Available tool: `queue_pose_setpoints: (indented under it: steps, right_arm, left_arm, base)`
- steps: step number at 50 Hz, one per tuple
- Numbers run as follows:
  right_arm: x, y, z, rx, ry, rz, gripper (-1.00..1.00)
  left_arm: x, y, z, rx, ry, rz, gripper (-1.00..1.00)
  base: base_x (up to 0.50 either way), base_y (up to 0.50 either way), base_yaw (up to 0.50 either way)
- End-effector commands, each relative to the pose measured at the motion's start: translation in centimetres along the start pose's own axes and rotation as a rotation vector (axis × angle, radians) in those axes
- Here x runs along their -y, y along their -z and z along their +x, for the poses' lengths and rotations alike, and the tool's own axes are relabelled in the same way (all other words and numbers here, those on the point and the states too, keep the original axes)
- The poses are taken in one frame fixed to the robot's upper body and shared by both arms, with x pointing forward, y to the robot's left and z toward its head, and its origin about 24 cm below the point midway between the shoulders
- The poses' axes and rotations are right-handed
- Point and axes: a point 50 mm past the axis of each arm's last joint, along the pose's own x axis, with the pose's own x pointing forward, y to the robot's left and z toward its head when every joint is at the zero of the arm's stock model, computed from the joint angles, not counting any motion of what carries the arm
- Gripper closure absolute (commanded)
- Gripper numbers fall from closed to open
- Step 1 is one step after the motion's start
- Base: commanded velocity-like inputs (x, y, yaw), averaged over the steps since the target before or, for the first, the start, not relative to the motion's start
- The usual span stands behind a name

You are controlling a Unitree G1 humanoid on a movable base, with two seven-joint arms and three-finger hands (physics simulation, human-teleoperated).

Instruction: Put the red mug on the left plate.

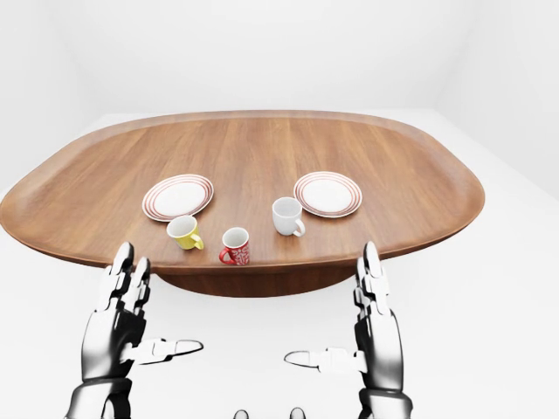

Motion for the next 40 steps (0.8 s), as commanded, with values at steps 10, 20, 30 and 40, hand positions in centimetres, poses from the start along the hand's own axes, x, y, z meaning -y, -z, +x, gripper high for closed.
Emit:
queue_pose_setpoints:
  steps: [10, 20, 30, 40]
  right_arm:
    - [-0.30, -0.87, -0.98, 0.003, 0.001, -0.025, -1.00]
    - [0.47, -1.00, -0.96, 0.007, 0.052, -0.006, -1.00]
    - [-0.30, -1.23, -0.73, 0.027, 0.016, -0.033, -1.00]
    - [-0.47, -1.17, -0.58, 0.032, 0.006, -0.035, -1.00]
  left_arm:
    - [-0.08, -0.54, -0.84, -0.001, -0.006, -0.001, -1.00]
    - [0.06, -0.53, -0.82, -0.001, -0.002, 0.005, -1.00]
    - [0.22, -0.57, -0.79, 0.002, 0.009, 0.008, -1.00]
    - [0.23, -0.60, -0.75, 0.004, 0.013, 0.008, -1.00]
  base:
    - [0.00, 0.00, 0.00]
    - [0.00, 0.32, 0.00]
    - [0.03, 0.50, 0.00]
    - [0.07, 0.50, 0.00]
